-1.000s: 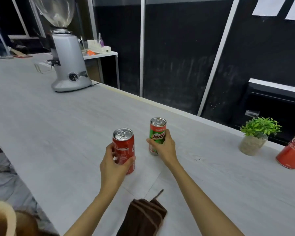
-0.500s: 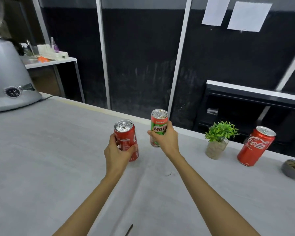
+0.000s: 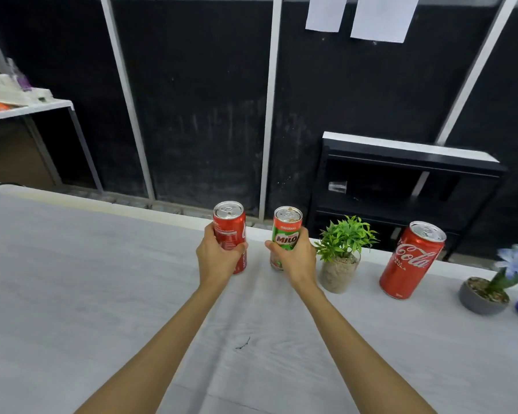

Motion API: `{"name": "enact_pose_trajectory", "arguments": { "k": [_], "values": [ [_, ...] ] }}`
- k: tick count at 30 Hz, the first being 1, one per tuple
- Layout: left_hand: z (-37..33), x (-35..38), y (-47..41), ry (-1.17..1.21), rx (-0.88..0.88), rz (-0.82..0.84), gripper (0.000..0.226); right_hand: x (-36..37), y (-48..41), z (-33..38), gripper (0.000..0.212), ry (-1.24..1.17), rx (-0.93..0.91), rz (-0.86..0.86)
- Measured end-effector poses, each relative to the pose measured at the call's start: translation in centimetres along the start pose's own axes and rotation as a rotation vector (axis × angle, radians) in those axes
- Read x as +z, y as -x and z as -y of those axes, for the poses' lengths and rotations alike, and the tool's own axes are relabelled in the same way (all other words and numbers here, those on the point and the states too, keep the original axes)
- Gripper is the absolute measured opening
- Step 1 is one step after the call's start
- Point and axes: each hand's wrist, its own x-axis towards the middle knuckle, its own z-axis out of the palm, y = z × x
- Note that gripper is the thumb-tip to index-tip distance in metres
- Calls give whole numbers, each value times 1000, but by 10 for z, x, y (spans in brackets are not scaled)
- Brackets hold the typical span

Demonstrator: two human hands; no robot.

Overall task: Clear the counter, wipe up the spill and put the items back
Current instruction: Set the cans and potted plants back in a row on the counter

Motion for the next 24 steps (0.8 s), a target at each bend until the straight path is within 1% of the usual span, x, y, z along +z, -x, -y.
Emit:
{"name": "enact_pose_trajectory", "arguments": {
  "k": [4,6,8,11,13,15,18,20,21,22,24],
  "values": [
    [0,10,-11,-17,15,1,67,3,-4,-2,56,-8,-15,-13],
    [1,11,-15,-13,-11,18,66,4,-3,-3,59,-12,-6,-6],
    [2,11,-17,-10,-48,58,67,4,-2,-2,65,-21,19,13],
    [3,5,-14,-23,-72,126,75,2,2,1,75,-11,71,26],
    [4,-7,-6,-53,-99,133,78,-1,10,3,76,11,132,24],
    [7,-26,7,-71,-124,144,72,-6,27,4,70,7,197,6],
    [13,-69,36,-120,-149,247,47,-11,65,10,56,-32,214,2],
    [18,-99,61,-187,-156,345,35,-11,96,18,48,-3,196,80],
    [21,-114,75,-228,-152,385,31,-11,111,23,42,24,181,147],
    [24,-128,89,-285,-141,422,29,-11,126,29,36,54,161,237],
    [29,-154,118,-437,-103,496,27,-10,156,40,29,129,134,481]
  ]
}}
